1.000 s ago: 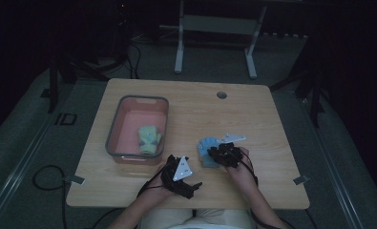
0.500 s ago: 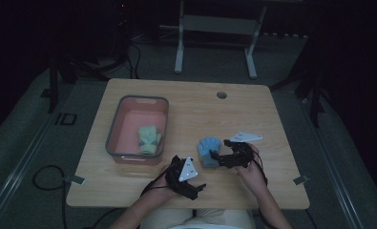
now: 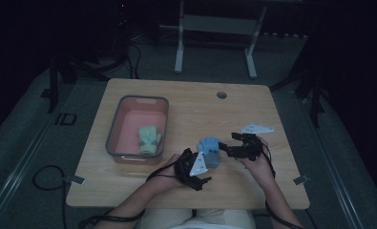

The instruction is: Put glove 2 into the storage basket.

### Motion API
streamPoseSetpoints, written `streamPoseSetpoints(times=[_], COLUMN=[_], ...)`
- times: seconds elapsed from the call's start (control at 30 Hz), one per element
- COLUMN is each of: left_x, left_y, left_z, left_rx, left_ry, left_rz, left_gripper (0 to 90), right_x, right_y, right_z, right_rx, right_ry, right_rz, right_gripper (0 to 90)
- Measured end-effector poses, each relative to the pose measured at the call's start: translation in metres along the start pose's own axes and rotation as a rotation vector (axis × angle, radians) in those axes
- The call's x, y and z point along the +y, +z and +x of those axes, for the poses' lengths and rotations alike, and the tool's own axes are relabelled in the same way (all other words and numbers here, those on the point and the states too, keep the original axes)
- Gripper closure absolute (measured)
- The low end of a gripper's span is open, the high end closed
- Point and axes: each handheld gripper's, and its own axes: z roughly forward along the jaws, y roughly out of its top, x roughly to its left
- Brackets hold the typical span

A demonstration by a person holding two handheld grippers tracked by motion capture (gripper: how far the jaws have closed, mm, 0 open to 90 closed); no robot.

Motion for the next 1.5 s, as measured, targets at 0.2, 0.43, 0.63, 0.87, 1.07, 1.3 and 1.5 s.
streamPoseSetpoints(times=[0.2, 0.43, 0.63, 0.87, 1.07, 1.3, 1.5], left_x=[0.007, 0.005, 0.000, -0.002, -0.002, -0.001, -0.002], left_y=[0.024, 0.043, 0.044, 0.042, 0.041, 0.041, 0.036], left_z=[0.005, 0.010, 0.018, 0.021, 0.028, 0.033, 0.036], left_rx=[-0.045, -0.024, -0.034, -0.059, -0.098, -0.134, -0.143], left_ry=[0.113, 0.178, 0.168, 0.165, 0.160, 0.135, 0.111], left_rz=[0.047, 0.088, 0.092, 0.104, 0.113, 0.121, 0.127], left_gripper=[25.9, 39.2, 58.5, 71.3, 73.0, 73.8, 74.5], right_x=[0.006, 0.004, -0.004, -0.020, -0.028, -0.027, -0.023], right_y=[0.015, 0.037, 0.053, 0.066, 0.068, 0.074, 0.075], right_z=[-0.013, -0.019, -0.021, -0.022, -0.018, -0.007, 0.005], right_rx=[-0.003, -0.027, -0.012, -0.007, 0.003, 0.061, 0.055], right_ry=[0.035, 0.037, 0.067, 0.103, 0.121, 0.093, 0.011], right_rz=[0.030, 0.078, 0.118, 0.171, 0.180, 0.192, 0.186], right_gripper=[43.3, 41.6, 38.8, 36.4, 42.4, 64.6, 79.4])
